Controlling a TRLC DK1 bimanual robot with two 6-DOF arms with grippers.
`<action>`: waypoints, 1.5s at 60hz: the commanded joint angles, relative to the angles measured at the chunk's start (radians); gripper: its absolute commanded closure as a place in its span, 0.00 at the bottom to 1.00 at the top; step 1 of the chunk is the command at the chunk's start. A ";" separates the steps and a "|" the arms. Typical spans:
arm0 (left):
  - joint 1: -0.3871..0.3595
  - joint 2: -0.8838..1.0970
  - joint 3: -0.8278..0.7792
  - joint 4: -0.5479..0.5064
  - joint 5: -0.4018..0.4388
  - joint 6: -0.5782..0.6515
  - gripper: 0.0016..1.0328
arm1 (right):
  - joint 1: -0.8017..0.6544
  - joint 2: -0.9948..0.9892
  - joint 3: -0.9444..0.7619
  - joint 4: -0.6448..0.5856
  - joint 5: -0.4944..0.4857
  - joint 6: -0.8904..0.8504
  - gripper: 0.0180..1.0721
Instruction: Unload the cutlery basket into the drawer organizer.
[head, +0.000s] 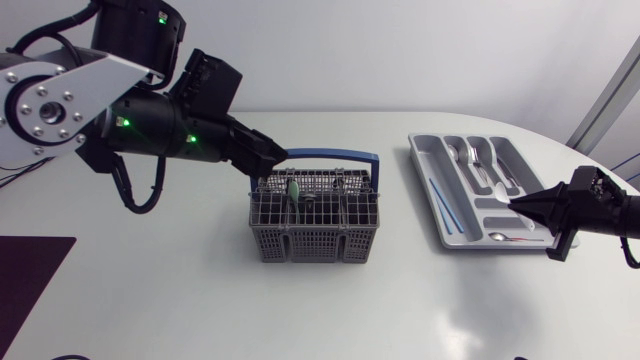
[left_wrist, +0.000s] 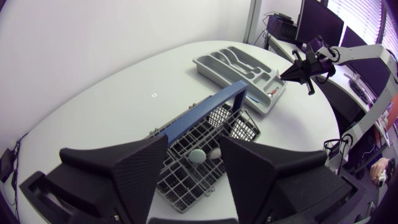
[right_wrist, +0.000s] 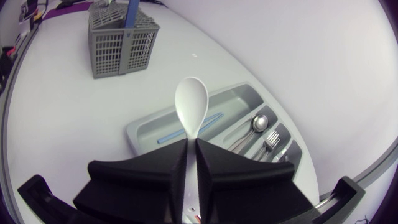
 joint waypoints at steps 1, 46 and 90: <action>-0.006 0.015 0.022 -0.015 0.009 0.023 0.43 | -0.025 0.074 0.033 -0.040 0.004 -0.182 0.94; -0.048 0.029 0.020 -0.041 0.023 0.026 0.40 | -0.068 0.352 0.170 -0.016 0.227 -0.556 0.67; -0.101 -0.048 -0.084 -0.026 0.048 0.253 0.40 | 0.248 -0.271 -0.067 -0.026 0.116 0.183 0.22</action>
